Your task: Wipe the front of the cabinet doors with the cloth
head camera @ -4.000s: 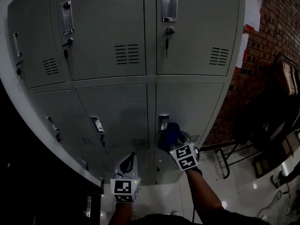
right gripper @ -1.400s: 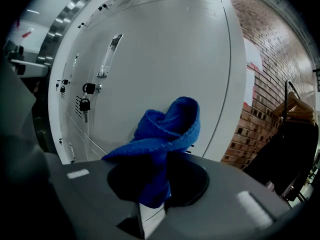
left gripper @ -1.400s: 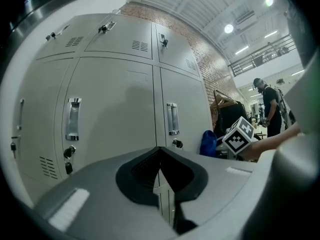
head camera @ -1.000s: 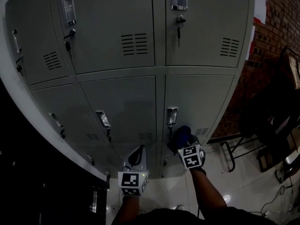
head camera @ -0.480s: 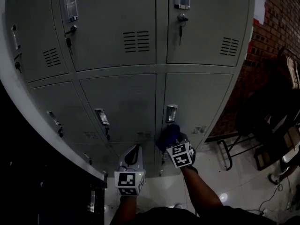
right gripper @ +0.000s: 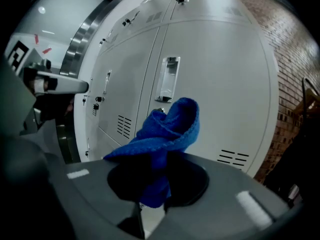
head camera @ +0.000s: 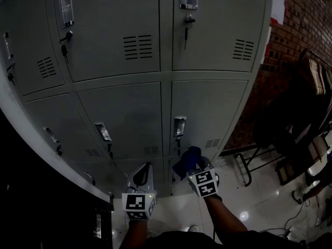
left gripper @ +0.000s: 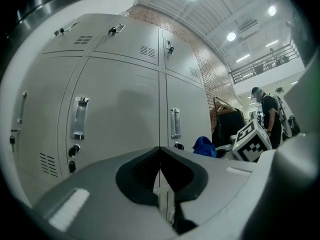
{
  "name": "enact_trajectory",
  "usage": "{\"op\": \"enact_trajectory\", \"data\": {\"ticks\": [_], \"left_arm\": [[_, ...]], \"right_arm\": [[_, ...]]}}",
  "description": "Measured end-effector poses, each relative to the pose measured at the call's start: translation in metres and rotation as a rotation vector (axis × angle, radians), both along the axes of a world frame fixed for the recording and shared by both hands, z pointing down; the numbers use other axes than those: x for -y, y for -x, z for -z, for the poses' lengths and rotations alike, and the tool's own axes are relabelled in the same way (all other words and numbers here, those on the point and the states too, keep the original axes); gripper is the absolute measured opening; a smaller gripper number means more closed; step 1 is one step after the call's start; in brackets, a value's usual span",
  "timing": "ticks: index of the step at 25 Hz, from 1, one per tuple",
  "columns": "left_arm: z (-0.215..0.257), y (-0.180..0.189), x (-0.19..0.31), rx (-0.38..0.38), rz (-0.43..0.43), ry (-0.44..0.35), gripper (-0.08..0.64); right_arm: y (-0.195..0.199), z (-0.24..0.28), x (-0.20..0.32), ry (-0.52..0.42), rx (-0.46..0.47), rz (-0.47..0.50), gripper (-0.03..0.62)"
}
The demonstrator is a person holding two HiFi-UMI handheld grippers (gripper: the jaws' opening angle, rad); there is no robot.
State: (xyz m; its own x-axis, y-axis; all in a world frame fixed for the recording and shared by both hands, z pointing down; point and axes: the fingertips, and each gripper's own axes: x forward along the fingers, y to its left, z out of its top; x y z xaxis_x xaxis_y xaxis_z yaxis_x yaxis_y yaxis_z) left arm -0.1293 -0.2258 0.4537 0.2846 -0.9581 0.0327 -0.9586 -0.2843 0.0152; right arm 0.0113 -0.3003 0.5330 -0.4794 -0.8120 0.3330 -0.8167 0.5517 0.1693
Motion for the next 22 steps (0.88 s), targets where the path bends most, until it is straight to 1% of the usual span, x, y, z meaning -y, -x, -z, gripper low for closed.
{"op": "enact_trajectory", "data": {"ticks": [4,6,9,14,22], "left_arm": [[-0.006,-0.007,0.004,0.001,-0.008,0.008,0.017],[-0.006,-0.011,0.006,-0.002,-0.013,0.007,0.017],[-0.003,-0.015,0.007,-0.002,-0.02,0.005,0.017],[-0.001,-0.017,0.008,0.001,-0.023,-0.008,0.017],[0.005,-0.016,0.008,0.005,-0.018,-0.015,0.017]], "right_arm": [[-0.01,0.026,-0.024,0.004,0.135,0.027,0.069],[-0.007,0.042,-0.033,-0.02,0.166,0.043,0.069],[-0.001,0.058,-0.039,-0.058,0.173,0.051,0.069],[0.006,0.071,-0.039,-0.093,0.183,0.034,0.067],[0.007,0.08,-0.04,-0.121,0.184,0.033,0.066]]}}
